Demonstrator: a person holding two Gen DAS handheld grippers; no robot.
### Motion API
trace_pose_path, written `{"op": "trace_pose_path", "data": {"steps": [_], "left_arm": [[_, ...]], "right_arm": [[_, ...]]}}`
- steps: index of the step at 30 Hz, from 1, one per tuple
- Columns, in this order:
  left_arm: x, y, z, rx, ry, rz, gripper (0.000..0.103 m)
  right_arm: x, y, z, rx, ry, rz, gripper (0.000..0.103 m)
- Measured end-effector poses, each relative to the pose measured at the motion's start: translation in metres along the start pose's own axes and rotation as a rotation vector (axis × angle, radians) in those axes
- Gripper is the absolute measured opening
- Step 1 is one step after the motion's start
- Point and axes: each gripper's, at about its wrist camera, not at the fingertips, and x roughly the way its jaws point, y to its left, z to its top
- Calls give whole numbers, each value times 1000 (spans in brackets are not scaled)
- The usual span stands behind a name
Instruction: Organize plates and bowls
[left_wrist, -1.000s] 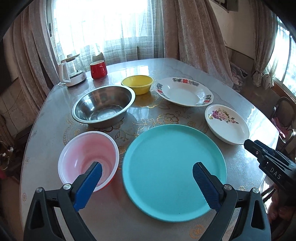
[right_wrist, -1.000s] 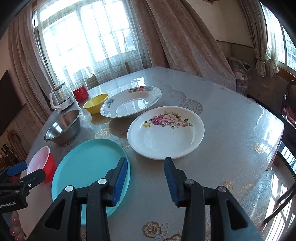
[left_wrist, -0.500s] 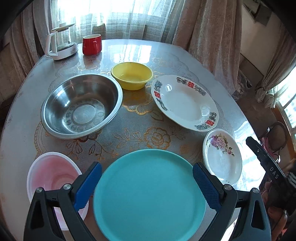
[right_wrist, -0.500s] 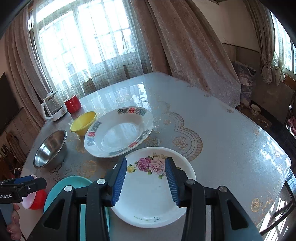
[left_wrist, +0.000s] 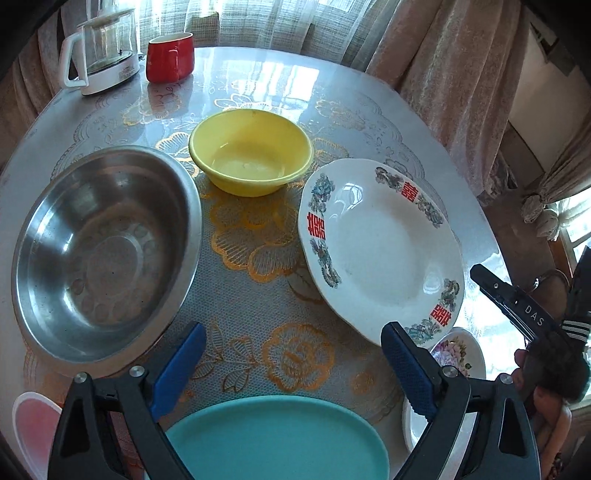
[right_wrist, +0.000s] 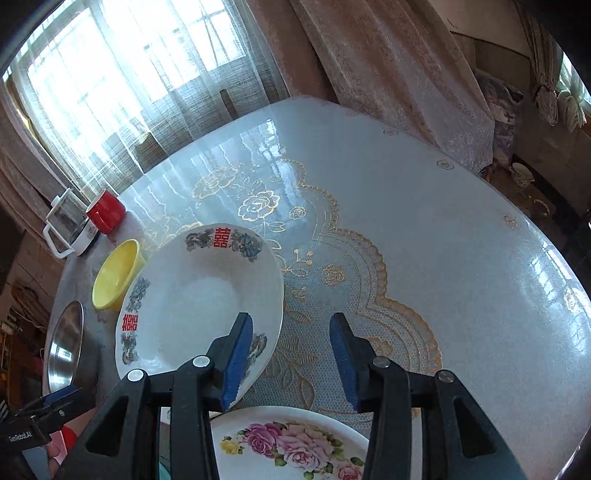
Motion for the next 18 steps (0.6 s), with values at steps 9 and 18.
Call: {"op": "trace_pose_path", "data": {"steps": [9, 18], "left_arm": [[27, -6, 17, 26, 14, -7, 74], [41, -10, 23, 54, 32, -45, 57]], "right_arm": [[48, -2, 23, 102, 97, 126, 44], [73, -3, 27, 137, 128, 184, 37]]}}
